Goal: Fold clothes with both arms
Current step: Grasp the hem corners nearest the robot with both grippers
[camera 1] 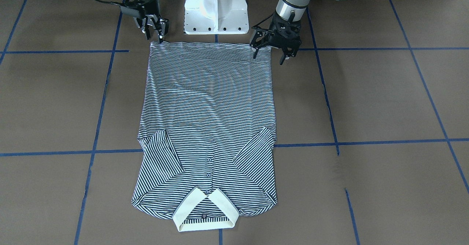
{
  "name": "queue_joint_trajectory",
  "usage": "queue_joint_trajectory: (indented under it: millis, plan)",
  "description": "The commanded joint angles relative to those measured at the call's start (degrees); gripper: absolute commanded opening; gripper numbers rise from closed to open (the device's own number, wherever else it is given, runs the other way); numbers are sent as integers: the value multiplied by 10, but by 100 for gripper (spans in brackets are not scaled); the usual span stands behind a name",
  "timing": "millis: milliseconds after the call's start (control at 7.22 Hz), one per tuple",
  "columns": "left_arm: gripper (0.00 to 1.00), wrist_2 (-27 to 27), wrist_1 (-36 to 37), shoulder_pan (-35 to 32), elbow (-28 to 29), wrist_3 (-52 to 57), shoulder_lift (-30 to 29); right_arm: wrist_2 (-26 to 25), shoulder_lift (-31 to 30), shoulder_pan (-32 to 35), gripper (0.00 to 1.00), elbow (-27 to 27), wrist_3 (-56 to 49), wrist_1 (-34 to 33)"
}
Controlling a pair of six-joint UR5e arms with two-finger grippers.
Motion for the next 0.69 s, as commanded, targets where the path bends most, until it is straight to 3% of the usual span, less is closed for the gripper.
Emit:
queue_joint_trajectory:
  millis: [0, 138, 554]
  plan:
    - [100, -1, 0, 0, -1, 0, 0, 0, 3, 0, 34, -1, 0, 0]
    - [100, -1, 0, 0, -2, 0, 0, 0, 4, 0, 0, 0, 0, 0]
    - [100, -1, 0, 1, -2, 0, 0, 2, 7, 24, 0, 5, -2, 0]
